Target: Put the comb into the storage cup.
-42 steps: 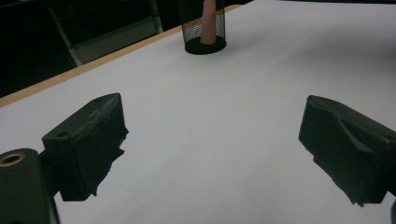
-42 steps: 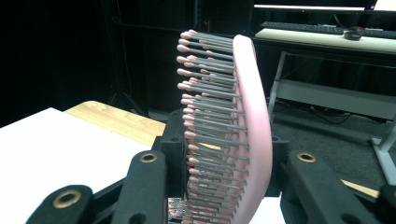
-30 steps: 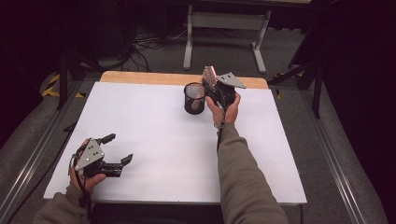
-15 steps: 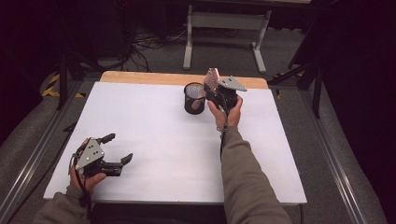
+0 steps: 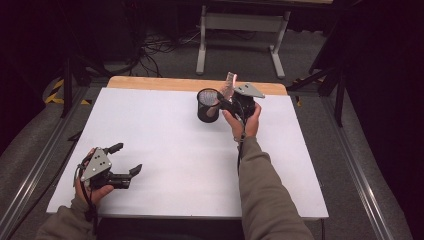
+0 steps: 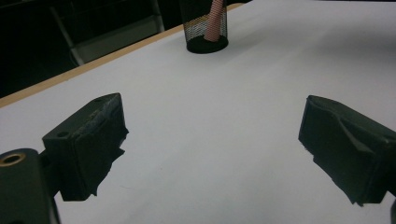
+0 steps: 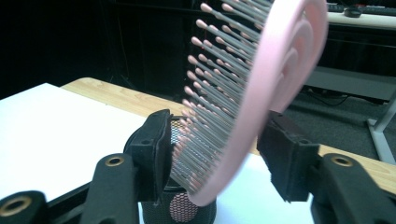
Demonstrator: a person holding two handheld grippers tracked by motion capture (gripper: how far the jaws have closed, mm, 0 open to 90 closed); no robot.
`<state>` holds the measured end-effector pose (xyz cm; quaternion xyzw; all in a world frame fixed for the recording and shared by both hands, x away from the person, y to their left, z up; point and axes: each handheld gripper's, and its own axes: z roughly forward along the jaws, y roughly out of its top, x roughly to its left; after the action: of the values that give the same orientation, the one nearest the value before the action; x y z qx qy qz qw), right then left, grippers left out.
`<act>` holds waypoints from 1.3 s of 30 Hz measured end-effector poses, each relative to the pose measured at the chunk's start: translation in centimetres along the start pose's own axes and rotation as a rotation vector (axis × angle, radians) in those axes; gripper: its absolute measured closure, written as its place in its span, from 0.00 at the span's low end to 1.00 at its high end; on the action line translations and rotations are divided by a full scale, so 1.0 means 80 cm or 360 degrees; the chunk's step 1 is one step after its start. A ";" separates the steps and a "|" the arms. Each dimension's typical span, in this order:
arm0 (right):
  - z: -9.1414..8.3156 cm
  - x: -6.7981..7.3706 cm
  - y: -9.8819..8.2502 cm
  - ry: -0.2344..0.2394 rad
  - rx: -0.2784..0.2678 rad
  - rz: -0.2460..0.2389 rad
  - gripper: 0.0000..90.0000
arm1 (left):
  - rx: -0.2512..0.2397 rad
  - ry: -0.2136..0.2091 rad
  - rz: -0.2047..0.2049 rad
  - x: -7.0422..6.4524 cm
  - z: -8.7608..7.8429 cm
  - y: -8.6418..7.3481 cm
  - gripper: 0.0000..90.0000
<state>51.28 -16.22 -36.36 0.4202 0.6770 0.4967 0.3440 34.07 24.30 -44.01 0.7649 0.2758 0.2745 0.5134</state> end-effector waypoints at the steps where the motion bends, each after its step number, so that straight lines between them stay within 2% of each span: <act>1: -0.001 0.000 0.000 -0.0004 -0.0004 0.0000 0.49 | 0.0000 0.0000 0.0001 0.000 0.000 0.000 0.09; 17: -0.002 0.003 0.001 0.0012 0.0013 -0.0044 0.36 | -0.0002 -0.0003 0.0005 0.000 -0.001 0.000 0.09; 21: -0.002 0.006 0.002 -0.0006 0.0013 -0.0052 0.25 | -0.0002 0.0000 0.0015 0.000 -0.001 0.001 0.09; 25: 0.000 0.009 0.002 -0.0008 0.0025 -0.0074 0.19 | -0.0002 -0.0002 0.0011 0.000 -0.001 0.001 0.09; 28: 0.000 0.012 0.003 -0.0041 0.0020 -0.0094 0.14 | 0.0002 -0.0006 0.0014 0.000 0.000 0.001 0.09; 39: -0.005 0.016 0.008 -0.0038 -0.0024 -0.0126 0.08 | 0.0000 -0.0009 0.0017 0.000 0.000 0.001 0.09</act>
<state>50.50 -15.10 -35.71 0.3963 0.6852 0.4828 0.3747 34.04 24.27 -43.94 0.7670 0.2703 0.2753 0.5127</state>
